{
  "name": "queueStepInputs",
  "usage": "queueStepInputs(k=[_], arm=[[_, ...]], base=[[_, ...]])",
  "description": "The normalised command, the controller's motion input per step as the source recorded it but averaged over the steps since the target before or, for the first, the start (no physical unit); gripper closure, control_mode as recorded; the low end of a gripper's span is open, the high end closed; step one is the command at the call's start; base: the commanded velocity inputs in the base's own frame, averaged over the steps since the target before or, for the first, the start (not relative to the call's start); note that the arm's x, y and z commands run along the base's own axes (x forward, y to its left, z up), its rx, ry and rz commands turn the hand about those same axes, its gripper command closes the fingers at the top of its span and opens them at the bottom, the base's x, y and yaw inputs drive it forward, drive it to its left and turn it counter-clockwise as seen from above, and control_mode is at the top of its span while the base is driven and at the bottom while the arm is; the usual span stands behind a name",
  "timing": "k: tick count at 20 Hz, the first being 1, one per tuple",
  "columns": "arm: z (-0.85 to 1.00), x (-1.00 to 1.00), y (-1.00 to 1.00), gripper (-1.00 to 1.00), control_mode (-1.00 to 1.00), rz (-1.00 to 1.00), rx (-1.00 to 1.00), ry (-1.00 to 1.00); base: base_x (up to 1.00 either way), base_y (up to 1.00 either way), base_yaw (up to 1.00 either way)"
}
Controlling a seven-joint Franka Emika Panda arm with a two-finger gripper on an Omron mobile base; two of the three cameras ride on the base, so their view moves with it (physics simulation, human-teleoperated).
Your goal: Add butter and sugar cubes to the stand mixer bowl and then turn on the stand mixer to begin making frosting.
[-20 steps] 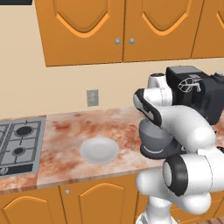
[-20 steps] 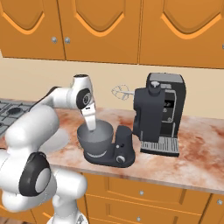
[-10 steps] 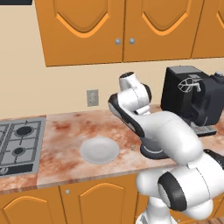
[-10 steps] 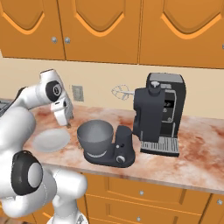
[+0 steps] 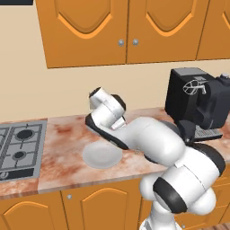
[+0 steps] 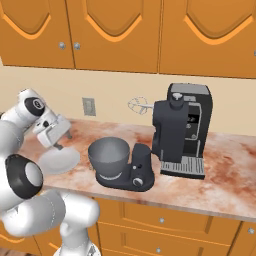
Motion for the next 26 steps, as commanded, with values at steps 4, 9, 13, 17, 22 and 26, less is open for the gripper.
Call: queueStepInputs(k=[4, 9, 13, 17, 22, 26], arm=[[-0.43, -0.03, 0.01, -1.0, -1.0, -0.04, -0.15, -0.08], [-0.38, 0.0, -0.07, -1.0, -1.0, 0.0, -0.07, -0.02], [-0.44, 0.02, -0.08, -1.0, -1.0, 0.0, -0.05, -0.02], [-0.35, 0.23, -0.13, -1.0, -1.0, 0.03, -0.01, -0.01], [-0.36, 0.16, -0.2, -1.0, -1.0, 0.14, 0.0, -0.02], [-0.34, 0.1, -0.03, -1.0, -1.0, 0.1, 0.0, -0.01]], base=[[0.0, 0.0, 0.0], [0.0, 0.0, 0.0], [0.0, 0.0, 0.0], [0.0, 0.0, 0.0], [0.0, 0.0, 0.0], [0.0, 0.0, 0.0]])
